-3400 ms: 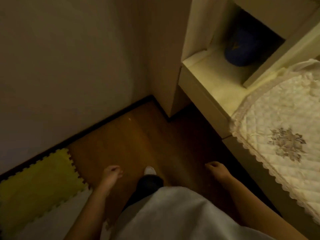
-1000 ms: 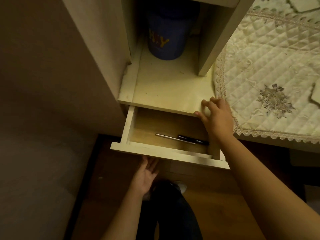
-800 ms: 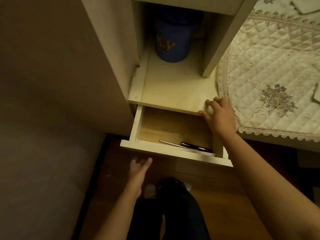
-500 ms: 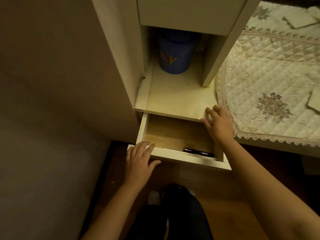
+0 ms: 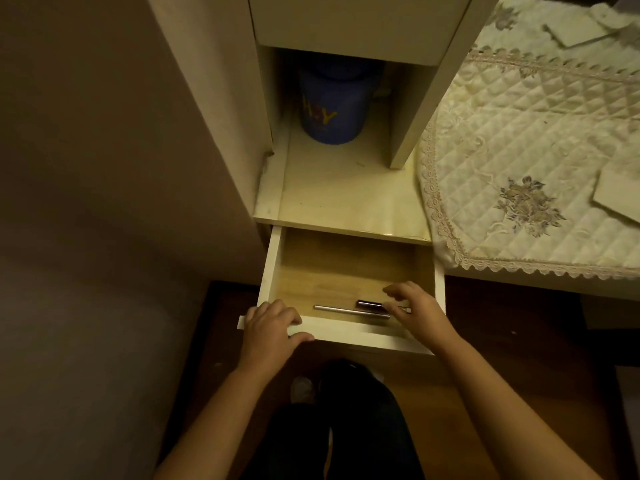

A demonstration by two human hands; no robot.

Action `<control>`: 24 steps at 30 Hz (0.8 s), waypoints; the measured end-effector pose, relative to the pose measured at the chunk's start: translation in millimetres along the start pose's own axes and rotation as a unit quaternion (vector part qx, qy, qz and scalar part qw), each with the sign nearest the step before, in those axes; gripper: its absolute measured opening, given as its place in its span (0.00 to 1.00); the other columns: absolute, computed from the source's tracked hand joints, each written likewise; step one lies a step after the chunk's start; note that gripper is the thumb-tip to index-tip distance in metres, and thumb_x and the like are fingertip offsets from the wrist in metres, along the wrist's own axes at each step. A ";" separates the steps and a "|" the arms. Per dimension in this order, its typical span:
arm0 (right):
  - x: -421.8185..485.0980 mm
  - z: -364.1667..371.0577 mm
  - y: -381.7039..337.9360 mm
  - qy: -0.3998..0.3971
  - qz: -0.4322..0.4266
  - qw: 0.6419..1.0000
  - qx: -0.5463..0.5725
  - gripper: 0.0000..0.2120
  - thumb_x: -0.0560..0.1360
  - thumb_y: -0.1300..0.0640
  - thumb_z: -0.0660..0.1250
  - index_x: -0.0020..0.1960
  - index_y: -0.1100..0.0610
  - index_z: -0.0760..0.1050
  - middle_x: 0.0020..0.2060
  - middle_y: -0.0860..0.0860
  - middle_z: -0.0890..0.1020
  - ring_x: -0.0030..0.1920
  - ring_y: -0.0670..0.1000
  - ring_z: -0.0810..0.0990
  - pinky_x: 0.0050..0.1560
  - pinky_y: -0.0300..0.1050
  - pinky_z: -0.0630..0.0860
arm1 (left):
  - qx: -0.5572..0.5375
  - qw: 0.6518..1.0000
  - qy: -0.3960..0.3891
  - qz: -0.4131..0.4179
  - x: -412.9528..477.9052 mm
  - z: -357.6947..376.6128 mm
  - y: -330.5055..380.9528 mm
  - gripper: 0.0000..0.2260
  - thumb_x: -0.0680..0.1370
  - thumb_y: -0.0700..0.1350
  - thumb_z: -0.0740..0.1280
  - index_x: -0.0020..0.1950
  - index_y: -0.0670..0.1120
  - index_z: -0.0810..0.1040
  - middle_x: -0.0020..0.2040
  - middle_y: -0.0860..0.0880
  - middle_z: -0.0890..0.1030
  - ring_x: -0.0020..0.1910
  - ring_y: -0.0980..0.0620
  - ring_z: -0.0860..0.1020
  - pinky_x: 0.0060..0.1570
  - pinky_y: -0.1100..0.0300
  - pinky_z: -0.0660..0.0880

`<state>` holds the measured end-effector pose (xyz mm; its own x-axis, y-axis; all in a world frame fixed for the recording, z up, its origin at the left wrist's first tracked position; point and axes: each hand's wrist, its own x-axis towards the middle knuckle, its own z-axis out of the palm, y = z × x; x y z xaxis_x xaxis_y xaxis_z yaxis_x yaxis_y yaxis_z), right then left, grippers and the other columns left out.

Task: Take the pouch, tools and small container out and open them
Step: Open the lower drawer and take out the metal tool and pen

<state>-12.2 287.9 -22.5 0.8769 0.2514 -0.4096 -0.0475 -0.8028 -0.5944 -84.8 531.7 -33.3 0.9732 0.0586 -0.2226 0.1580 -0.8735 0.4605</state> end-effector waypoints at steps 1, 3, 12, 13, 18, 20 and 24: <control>1.5 2.5 3.6 -0.036 0.013 0.999 -0.013 0.15 0.74 0.56 0.66 0.60 0.56 0.74 0.54 0.52 0.77 0.55 0.51 0.76 0.55 0.43 0.73 | 0.002 1.000 0.003 0.004 -4.5 1.4 -2.8 0.15 0.65 0.54 0.73 0.44 0.46 0.80 0.45 0.47 0.80 0.49 0.46 0.75 0.50 0.55 0.62; 5.3 8.3 9.4 -0.104 0.030 0.993 -0.049 0.16 0.73 0.55 0.66 0.61 0.56 0.74 0.56 0.53 0.78 0.56 0.52 0.76 0.56 0.44 0.72 | 0.004 1.000 0.008 0.002 -12.3 4.5 -6.9 0.14 0.63 0.53 0.74 0.42 0.46 0.80 0.42 0.47 0.80 0.46 0.46 0.77 0.49 0.56 0.62; 21.4 32.0 17.1 -0.099 0.007 0.983 -0.153 0.21 0.70 0.55 0.70 0.62 0.56 0.71 0.57 0.54 0.74 0.55 0.55 0.75 0.55 0.46 0.74 | -0.013 1.000 0.007 -0.010 -16.9 8.6 -8.8 0.14 0.61 0.56 0.74 0.38 0.47 0.79 0.38 0.49 0.80 0.41 0.46 0.78 0.45 0.55 0.63; 23.6 33.6 18.2 -0.103 0.006 0.982 -0.161 0.21 0.70 0.55 0.69 0.62 0.56 0.71 0.57 0.54 0.73 0.56 0.55 0.74 0.56 0.45 0.73 | -0.013 1.000 0.005 -0.011 -16.9 8.5 -9.4 0.16 0.62 0.59 0.71 0.38 0.48 0.79 0.37 0.49 0.80 0.40 0.47 0.78 0.45 0.55 0.63; 33.4 37.7 25.1 -0.126 0.009 0.977 -0.172 0.17 0.71 0.54 0.68 0.58 0.57 0.73 0.56 0.55 0.75 0.53 0.55 0.75 0.54 0.45 0.74 | -0.034 0.999 0.021 -0.016 -16.3 12.0 -11.6 0.21 0.61 0.65 0.60 0.37 0.49 0.79 0.37 0.51 0.79 0.40 0.50 0.77 0.46 0.56 0.62; 34.3 37.4 26.1 -0.137 0.005 0.975 -0.172 0.16 0.71 0.53 0.68 0.57 0.57 0.73 0.56 0.55 0.74 0.52 0.55 0.75 0.52 0.46 0.75 | -0.042 0.999 0.032 -0.015 -16.0 13.9 -13.6 0.20 0.61 0.65 0.61 0.36 0.49 0.78 0.37 0.51 0.79 0.41 0.55 0.73 0.47 0.57 0.61; 35.1 38.7 25.7 -0.164 -0.024 0.968 -0.189 0.16 0.72 0.54 0.67 0.58 0.57 0.72 0.56 0.55 0.75 0.53 0.54 0.74 0.52 0.45 0.74 | -0.044 0.998 0.032 -0.012 -15.5 16.4 -16.2 0.20 0.61 0.65 0.61 0.37 0.49 0.79 0.37 0.51 0.79 0.42 0.57 0.70 0.45 0.54 0.63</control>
<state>-1.2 297.0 -79.0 0.6723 0.4018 -0.6217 0.2228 -0.9108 -0.3477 -105.2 537.0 -51.4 0.9773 0.1113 -0.1803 0.1919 -0.8253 0.5310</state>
